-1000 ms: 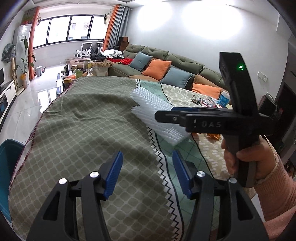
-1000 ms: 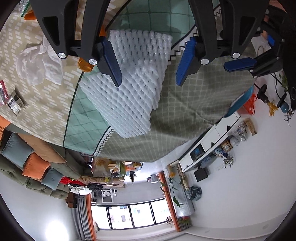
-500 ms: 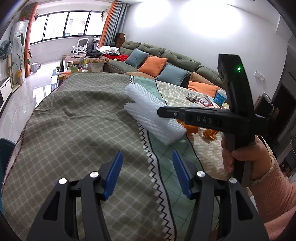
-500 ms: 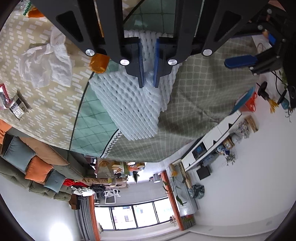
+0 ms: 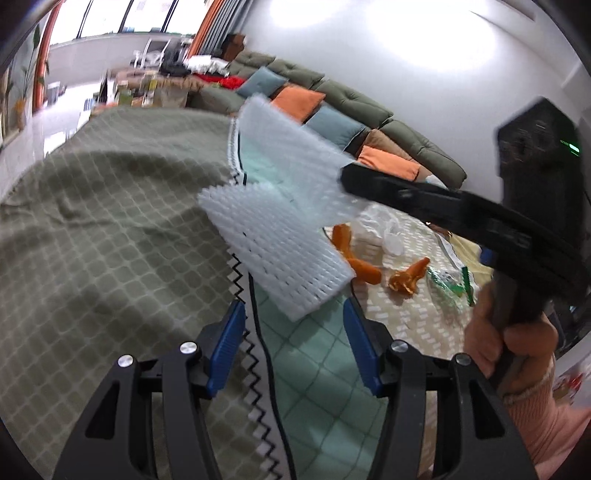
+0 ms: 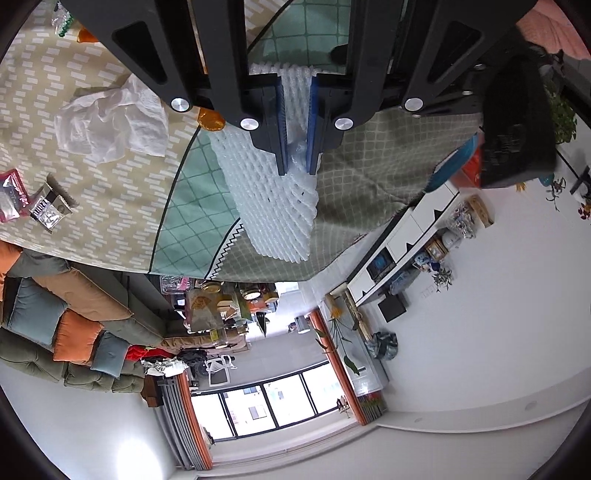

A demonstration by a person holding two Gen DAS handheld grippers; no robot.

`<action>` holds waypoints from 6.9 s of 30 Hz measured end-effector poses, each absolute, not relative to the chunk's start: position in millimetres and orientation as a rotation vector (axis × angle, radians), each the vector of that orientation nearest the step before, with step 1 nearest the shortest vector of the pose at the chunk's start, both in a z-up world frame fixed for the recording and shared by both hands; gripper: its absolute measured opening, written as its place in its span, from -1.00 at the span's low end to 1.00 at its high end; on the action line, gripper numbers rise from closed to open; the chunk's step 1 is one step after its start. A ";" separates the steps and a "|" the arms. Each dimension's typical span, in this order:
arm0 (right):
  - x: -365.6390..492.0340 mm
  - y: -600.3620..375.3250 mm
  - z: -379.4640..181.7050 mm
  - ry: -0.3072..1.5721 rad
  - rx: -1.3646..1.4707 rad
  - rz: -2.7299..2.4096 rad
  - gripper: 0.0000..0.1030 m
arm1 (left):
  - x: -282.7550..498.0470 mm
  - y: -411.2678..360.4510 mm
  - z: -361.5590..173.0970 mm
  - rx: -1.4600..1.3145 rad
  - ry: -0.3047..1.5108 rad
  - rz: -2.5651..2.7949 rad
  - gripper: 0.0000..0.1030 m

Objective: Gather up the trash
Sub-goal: 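Grasp a white foam net with the left gripper while the right gripper grasps another, then carry both white foam nets over the teal bin and release them, then move both grippers back over the orange peels and tissue on the bed, then grasp an orange peel with the left gripper while the right gripper grasps white tissue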

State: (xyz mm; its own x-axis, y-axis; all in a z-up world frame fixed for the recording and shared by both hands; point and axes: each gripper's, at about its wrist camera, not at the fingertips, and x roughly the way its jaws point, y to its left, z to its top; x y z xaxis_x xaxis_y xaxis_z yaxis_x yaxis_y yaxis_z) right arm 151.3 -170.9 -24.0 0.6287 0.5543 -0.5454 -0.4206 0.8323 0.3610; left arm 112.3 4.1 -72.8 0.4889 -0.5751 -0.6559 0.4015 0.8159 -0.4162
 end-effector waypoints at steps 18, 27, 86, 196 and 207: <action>152.3 -175.1 -26.3 0.691 0.251 0.605 -0.81 | 119.5 18.9 -77.2 -0.329 0.872 -0.616 -0.75; 146.2 -152.0 -16.2 0.674 0.246 0.680 -0.81 | 92.2 50.5 -51.8 -0.290 0.780 -0.550 -0.75; 139.2 147.7 -40.1 0.860 -0.009 1.187 -0.80 | 18.2 302.9 -83.8 -0.398 0.788 0.071 -0.73; 167.6 -247.7 -77.8 0.822 0.226 0.287 0.10 | 145.9 -83.0 -67.8 -0.069 0.925 -0.605 -0.12; 162.6 -252.3 -74.9 0.811 0.246 0.294 -0.70 | 155.6 -92.1 -72.0 -0.064 0.954 -0.608 -0.05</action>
